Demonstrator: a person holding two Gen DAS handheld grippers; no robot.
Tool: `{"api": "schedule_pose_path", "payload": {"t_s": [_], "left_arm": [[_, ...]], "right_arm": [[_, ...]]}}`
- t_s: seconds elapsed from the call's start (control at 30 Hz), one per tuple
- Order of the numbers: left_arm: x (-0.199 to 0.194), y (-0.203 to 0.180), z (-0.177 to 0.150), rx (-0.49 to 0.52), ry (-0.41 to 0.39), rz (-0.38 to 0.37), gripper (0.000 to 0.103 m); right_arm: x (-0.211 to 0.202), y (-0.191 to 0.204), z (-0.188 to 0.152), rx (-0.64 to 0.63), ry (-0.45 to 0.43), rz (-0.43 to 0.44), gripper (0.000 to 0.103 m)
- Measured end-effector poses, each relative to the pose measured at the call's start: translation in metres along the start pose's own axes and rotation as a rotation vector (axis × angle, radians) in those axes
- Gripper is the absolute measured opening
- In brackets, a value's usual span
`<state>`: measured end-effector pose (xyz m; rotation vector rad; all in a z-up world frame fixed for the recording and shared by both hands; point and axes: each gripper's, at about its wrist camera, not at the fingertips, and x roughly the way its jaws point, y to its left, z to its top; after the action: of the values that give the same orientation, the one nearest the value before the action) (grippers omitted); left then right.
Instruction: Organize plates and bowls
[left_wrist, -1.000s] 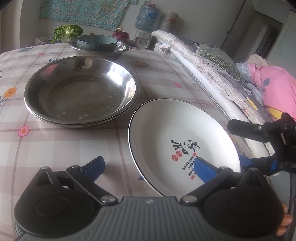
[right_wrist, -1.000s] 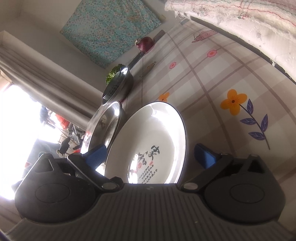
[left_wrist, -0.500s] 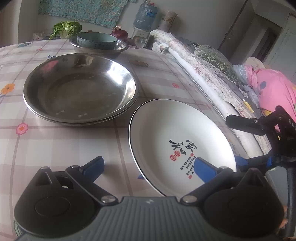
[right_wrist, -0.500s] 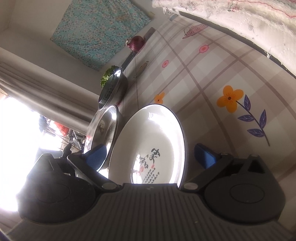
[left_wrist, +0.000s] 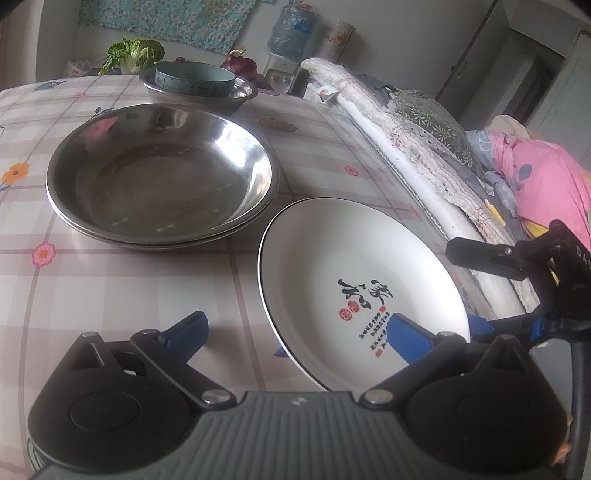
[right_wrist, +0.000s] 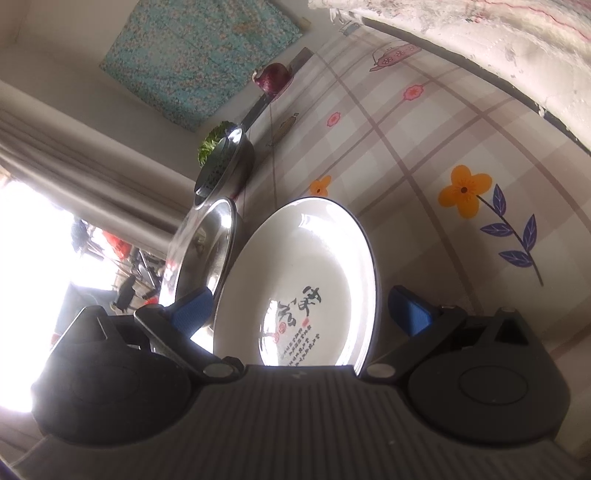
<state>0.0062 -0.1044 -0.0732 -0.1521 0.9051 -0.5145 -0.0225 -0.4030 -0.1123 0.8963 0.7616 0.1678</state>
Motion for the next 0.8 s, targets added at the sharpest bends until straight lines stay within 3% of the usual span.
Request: {"api": "schedule_pose_path", "payload": {"t_s": [0.27, 0.5, 0.8], "left_arm": [[-0.003, 0.010, 0.004, -0.059, 0.015, -0.041, 0.103], [-0.006, 0.029, 0.008, -0.164, 0.011, -0.119, 0.103], [-0.004, 0.015, 0.006, -0.067, 0.028, -0.072, 0.103]], "right_arm": [[0.002, 0.006, -0.006, -0.079, -0.007, -0.012, 0.102], [0.000, 0.000, -0.005, -0.039, -0.024, 0.007, 0.102], [0.000, 0.010, -0.013, -0.094, -0.057, -0.052, 0.098]]}}
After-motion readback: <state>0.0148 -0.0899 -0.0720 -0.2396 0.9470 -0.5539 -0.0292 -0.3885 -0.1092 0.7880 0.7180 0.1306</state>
